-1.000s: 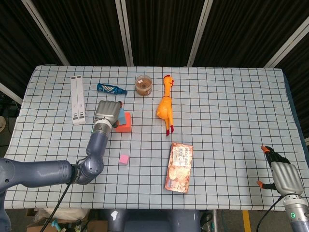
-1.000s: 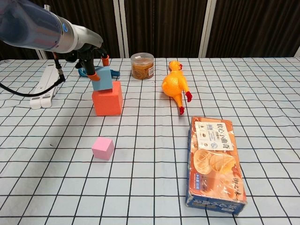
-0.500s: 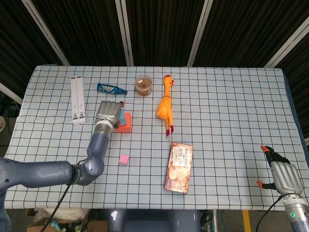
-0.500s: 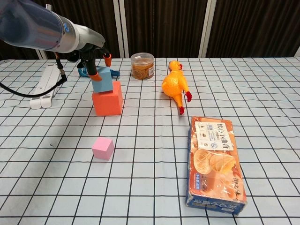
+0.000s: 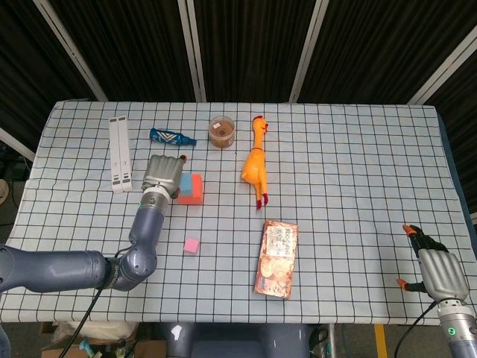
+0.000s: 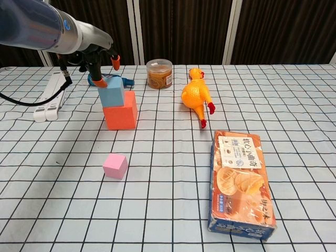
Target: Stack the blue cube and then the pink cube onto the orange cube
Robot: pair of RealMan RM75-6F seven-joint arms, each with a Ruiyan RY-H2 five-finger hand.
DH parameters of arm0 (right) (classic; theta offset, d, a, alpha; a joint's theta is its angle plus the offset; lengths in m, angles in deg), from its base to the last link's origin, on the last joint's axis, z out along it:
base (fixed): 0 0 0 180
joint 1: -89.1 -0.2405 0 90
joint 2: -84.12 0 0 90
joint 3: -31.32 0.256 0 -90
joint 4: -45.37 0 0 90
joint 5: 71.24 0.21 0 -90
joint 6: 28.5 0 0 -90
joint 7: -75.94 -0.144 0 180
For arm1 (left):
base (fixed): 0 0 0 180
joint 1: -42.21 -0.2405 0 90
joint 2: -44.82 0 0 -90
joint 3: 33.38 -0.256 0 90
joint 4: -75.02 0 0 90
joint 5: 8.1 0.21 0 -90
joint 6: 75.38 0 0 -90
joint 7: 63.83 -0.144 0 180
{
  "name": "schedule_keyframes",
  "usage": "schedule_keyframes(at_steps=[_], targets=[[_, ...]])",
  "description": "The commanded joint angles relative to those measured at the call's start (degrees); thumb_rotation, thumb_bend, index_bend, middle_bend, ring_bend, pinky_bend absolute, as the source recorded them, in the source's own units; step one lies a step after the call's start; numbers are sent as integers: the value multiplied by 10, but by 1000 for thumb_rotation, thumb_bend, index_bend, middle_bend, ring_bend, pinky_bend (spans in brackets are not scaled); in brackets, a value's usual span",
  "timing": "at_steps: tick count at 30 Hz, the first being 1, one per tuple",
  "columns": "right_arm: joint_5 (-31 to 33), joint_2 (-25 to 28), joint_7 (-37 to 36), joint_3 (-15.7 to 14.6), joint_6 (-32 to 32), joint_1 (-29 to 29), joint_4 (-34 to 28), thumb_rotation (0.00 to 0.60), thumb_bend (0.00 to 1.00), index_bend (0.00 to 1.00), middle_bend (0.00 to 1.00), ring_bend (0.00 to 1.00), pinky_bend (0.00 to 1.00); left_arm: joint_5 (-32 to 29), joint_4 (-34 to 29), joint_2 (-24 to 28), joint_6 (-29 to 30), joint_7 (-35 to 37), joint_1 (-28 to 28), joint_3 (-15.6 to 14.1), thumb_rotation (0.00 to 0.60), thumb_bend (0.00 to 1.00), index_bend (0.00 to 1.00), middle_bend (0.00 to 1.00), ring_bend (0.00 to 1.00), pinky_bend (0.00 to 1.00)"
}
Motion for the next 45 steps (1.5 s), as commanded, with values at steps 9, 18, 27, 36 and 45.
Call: schedule_keyframes(at_steps=[9,18,27,36,45], targets=[[-3,1,4,-1,1,-1,-6,600,128,60,91,187,244,-6,-26,18,4,0,-19,-14,600,382,192,901,722,819],[-1,1,1,-1,-1,-1,-6,600,129,76,91,187,244,-2,-20,5,9,3,-20,-16,600,382,174,899,723,818],[-1,2,-1,-2,-3,-2,-5,600,129,81,91,187,244,2,-4,-12,8,1,-19,-16,600,383,194,900,723,819],[4,0,-3,-1,-8,-4,-1,600,129,81,91,187,244,16,15,-31,1,5,-19,-15,600,382,251,903,723,820],[6,-1,-4,-2,-12,-5,0,600,129,81,91,187,244,20,19,-34,1,6,-20,-12,600,382,291,904,723,820]])
